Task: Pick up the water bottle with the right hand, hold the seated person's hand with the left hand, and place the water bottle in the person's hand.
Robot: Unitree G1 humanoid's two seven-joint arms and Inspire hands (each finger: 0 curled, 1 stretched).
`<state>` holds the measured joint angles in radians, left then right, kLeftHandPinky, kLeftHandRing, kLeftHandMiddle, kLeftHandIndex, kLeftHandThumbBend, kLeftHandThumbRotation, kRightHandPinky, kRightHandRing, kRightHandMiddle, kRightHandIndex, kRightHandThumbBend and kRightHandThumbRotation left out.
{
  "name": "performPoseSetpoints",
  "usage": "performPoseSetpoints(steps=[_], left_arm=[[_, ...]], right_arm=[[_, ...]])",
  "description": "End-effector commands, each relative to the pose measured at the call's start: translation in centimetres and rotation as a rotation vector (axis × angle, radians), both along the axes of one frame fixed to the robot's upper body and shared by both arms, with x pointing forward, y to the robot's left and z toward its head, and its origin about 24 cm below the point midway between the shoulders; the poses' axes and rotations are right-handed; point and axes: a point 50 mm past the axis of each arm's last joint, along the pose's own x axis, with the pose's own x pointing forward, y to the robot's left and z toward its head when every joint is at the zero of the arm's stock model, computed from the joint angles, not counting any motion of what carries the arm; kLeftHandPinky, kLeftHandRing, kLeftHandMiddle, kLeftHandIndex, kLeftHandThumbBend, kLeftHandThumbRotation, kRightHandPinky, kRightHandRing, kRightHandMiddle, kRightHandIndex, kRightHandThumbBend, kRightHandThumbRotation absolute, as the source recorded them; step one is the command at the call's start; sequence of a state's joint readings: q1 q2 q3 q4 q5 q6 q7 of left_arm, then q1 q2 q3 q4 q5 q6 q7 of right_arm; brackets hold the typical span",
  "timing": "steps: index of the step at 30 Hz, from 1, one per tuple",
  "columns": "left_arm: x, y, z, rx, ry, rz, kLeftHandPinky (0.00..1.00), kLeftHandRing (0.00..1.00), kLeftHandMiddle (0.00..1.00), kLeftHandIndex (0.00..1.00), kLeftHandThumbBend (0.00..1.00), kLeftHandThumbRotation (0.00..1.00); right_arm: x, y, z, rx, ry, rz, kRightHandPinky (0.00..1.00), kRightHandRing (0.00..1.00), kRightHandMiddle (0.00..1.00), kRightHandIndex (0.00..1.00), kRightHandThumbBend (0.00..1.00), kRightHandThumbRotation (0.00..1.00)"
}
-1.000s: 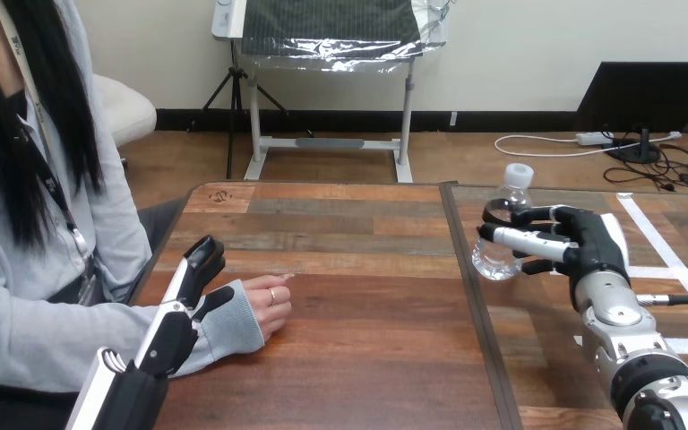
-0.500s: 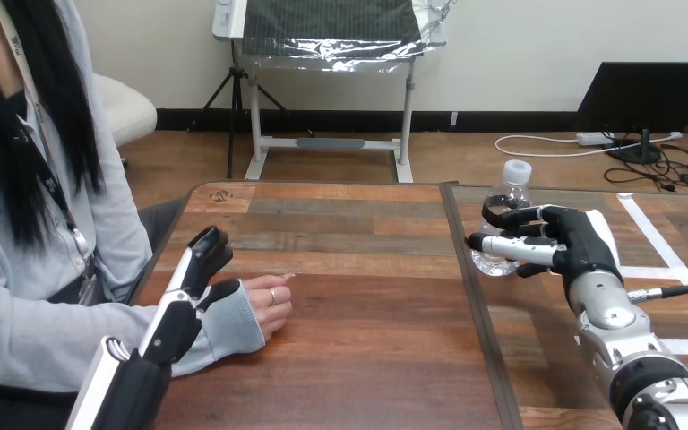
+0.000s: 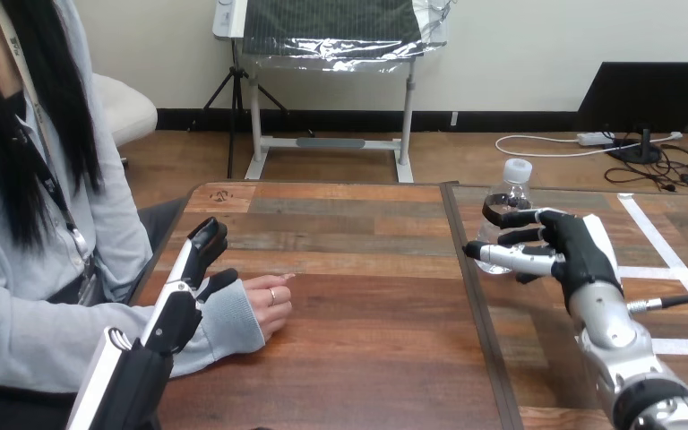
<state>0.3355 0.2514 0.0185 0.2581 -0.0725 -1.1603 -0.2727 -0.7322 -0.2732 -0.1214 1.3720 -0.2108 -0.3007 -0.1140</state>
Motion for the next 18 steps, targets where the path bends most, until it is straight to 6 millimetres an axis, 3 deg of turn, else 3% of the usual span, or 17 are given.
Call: performPoseSetpoints(steps=[1, 18], left_arm=[[1.5, 0.0, 0.8, -0.016, -0.058, 0.001, 0.90, 0.98, 1.00, 1.00, 1.00, 0.61], [2.2, 0.2, 0.8, -0.013, -0.054, -0.002, 0.91, 1.00, 1.00, 1.00, 1.00, 0.62]], right_arm=[[0.6, -0.2, 1.7, -0.030, -0.118, 0.029, 0.41, 0.53, 0.61, 0.66, 0.90, 0.20], [-1.2, -0.7, 1.1, 0.005, -0.225, 0.080, 0.39, 0.50, 0.59, 0.66, 0.83, 0.17]])
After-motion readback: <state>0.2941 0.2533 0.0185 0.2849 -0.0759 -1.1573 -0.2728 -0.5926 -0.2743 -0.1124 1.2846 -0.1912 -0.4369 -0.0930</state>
